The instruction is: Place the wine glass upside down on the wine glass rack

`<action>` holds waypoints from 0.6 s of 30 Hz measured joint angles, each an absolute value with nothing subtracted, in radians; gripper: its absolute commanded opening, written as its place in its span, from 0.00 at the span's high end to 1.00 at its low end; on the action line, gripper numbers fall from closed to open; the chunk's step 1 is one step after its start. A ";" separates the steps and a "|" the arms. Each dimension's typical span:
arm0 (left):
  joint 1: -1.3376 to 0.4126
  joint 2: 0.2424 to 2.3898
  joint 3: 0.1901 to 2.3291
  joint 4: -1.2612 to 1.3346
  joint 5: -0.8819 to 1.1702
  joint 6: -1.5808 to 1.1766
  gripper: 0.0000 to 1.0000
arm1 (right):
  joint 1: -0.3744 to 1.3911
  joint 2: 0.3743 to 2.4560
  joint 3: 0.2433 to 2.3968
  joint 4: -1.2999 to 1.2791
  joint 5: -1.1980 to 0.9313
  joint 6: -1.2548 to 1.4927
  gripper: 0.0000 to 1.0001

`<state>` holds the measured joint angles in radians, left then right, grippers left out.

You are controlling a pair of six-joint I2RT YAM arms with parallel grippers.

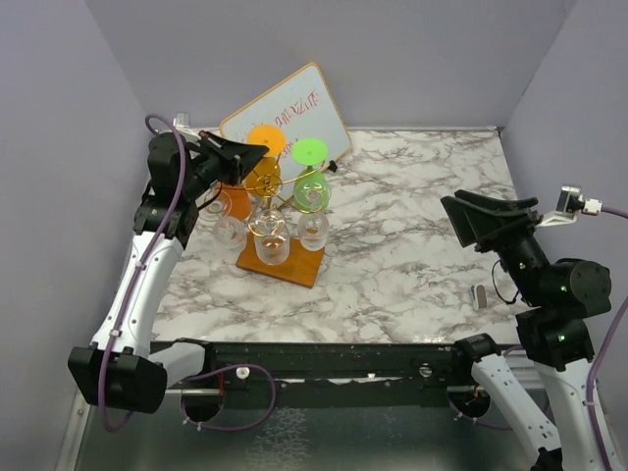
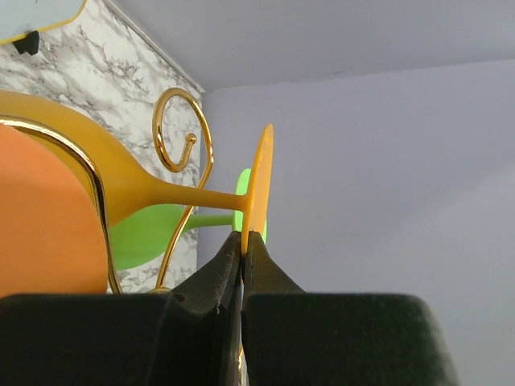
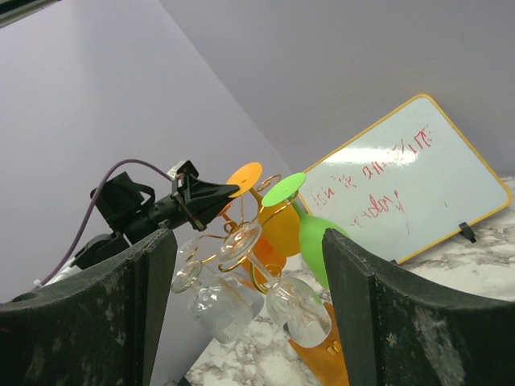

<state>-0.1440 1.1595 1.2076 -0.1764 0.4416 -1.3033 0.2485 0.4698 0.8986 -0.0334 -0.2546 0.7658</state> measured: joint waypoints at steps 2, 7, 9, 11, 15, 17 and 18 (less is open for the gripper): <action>-0.144 1.160 1.200 -0.165 0.456 -1.309 1.00 | 0.249 0.470 0.899 -0.033 -0.254 0.766 0.23; -0.144 1.167 1.195 -0.109 0.501 -1.332 1.00 | 0.249 0.468 0.899 -0.035 -0.247 0.766 0.23; -0.144 1.173 1.198 -0.096 0.512 -1.337 1.00 | 0.249 0.464 0.899 -0.038 -0.244 0.766 0.23; -0.144 1.187 1.206 -0.086 0.518 -1.340 1.00 | 0.249 0.461 0.899 -0.040 -0.243 0.766 0.23; -0.144 1.220 1.234 -0.078 0.524 -1.341 1.00 | 0.249 0.459 0.900 -0.050 -0.238 0.765 0.23; -0.144 1.236 1.247 -0.075 0.527 -1.340 1.00 | 0.249 0.459 0.908 -0.057 -0.234 0.764 0.23; -0.144 1.245 1.254 -0.073 0.530 -1.341 1.00 | 0.249 0.459 0.913 -0.057 -0.231 0.762 0.23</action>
<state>-0.1440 1.2446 1.2537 -0.0734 0.5301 -1.3407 0.2485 0.4591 0.9134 -0.0574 -0.2314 0.7616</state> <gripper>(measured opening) 0.008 0.773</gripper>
